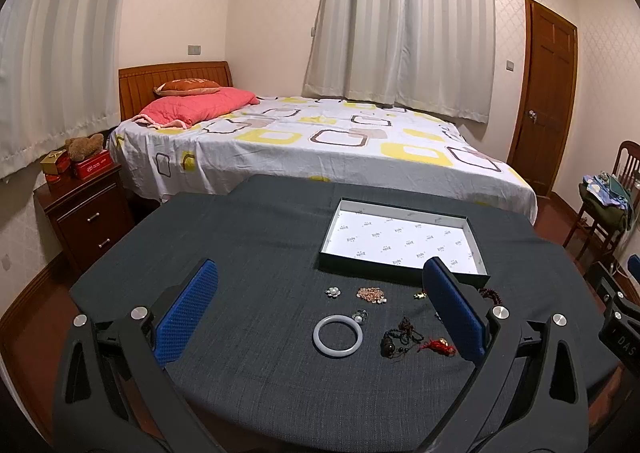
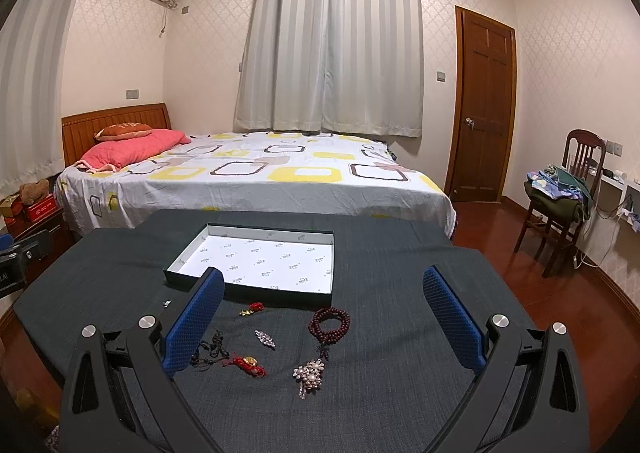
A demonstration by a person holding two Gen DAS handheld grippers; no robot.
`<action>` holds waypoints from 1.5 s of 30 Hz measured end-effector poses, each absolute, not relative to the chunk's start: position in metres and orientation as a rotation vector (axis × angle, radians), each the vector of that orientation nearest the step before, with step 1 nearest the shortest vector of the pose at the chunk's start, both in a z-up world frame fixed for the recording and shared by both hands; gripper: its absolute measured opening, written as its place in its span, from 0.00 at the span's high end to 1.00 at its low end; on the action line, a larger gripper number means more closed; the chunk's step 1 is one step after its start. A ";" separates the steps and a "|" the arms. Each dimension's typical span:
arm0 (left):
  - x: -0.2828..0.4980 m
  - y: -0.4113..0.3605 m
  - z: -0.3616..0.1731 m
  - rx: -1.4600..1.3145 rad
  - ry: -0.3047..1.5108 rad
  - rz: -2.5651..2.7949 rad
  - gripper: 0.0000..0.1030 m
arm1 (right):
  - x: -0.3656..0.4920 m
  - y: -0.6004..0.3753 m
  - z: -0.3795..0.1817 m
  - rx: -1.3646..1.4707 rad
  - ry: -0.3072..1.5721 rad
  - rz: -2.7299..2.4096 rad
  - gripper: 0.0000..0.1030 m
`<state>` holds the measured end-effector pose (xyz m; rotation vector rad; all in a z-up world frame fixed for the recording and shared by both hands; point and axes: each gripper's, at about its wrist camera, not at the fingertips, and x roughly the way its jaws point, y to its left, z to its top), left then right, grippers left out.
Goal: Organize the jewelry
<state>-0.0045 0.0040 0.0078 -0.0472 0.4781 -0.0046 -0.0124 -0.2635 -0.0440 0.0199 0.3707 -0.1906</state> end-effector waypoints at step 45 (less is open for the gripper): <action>-0.004 0.002 0.002 -0.044 0.487 -0.005 0.03 | -0.013 -0.263 -0.047 0.021 0.371 -0.190 0.06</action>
